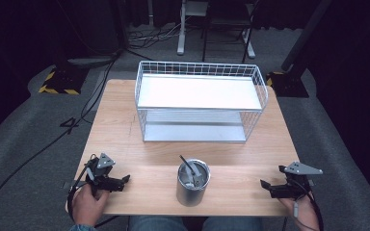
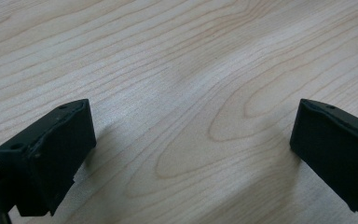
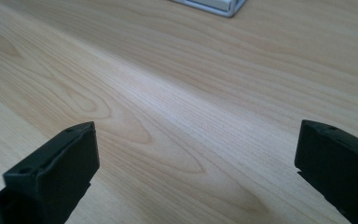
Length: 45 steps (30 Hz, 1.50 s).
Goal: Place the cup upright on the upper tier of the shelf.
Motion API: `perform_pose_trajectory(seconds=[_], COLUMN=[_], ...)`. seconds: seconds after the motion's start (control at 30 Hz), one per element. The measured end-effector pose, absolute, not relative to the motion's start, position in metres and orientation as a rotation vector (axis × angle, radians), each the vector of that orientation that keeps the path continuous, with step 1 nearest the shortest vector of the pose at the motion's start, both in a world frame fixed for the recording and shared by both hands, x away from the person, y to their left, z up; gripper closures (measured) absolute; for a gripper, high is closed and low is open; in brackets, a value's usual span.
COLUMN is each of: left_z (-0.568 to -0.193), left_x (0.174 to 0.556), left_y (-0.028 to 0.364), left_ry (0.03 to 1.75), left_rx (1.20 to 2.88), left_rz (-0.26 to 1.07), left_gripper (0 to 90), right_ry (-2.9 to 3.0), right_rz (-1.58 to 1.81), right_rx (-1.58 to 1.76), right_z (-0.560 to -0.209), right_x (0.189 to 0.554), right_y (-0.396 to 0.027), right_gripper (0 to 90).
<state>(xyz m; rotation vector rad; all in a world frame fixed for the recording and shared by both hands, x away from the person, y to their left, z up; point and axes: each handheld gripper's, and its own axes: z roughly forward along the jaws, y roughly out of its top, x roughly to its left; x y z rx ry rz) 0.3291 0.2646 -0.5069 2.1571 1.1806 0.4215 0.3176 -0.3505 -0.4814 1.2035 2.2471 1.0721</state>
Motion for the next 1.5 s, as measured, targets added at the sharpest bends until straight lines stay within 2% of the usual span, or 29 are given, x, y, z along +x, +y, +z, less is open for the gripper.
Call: perform_pose_trajectory(seconds=[0.73,1.5], left_z=[-0.507,-0.507], left_x=[0.322,0.321], left_y=[0.264,0.264], left_ry=[1.175,1.174], left_rx=[2.154,2.159], left_rz=[0.418,0.419], left_gripper=[0.4,0.4], right_ry=[2.242,2.313], right_rz=[1.274,1.266], right_rx=[1.024,0.955], right_z=[-0.426,-0.401], right_x=[0.293,0.286], right_y=[-0.322,-0.274], right_gripper=[0.2,0.1])
